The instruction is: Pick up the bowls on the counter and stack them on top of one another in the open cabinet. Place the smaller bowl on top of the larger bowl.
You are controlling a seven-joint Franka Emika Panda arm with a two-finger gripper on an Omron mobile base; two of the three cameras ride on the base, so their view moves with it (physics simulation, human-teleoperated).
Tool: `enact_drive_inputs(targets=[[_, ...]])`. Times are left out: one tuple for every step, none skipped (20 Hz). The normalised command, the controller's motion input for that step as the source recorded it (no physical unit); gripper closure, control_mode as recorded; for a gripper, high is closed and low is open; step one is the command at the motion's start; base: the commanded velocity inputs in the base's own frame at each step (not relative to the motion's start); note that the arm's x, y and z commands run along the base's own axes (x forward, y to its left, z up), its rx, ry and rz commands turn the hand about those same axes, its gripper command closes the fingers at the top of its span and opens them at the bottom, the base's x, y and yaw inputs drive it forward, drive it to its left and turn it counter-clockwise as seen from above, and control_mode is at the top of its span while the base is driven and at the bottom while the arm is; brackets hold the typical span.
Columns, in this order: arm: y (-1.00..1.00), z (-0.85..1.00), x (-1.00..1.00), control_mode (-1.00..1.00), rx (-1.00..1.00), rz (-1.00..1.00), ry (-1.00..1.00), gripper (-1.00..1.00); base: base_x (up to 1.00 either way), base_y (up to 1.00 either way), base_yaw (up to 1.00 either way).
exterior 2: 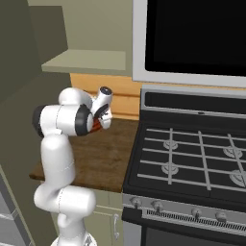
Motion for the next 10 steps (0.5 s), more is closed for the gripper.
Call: enact_drive_inputs(targets=[[0.0,-0.51,0.0,-1.0,-0.14,0.0,0.0,-1.0,0.0,0.0,0.0],[0.0,-0.52,-0.03,-1.0,-0.15,0.0,0.0,-1.0,0.0,0.0,0.0],[0.0,-0.47,0.0,-1.0,-0.14,0.0,0.0,-1.0,0.0,0.0,0.0],[0.0,-0.41,0.0,-1.0,-0.13,0.0,0.0,-1.0,0.0,0.0,0.0],[0.0,-0.34,0.0,-1.0,-0.11,0.0,0.0,-1.0,0.0,0.0,0.0],[0.0,-0.29,0.0,-1.0,-0.08,0.0,0.0,-1.0,0.0,0.0,0.0],[0.03,-0.26,0.01,-1.0,-0.07,0.0,0.0,-1.0,0.0,0.0,0.0],[0.07,-0.24,0.07,-1.0,-0.07,0.0,0.0,-1.0,0.0,0.0,0.0],[0.16,-0.21,0.18,-1.0,-0.04,0.0,0.0,-1.0,0.0,0.0,0.0],[0.19,-0.14,0.27,-1.0,0.0,0.0,0.0,-1.0,0.0,0.0,0.0]])
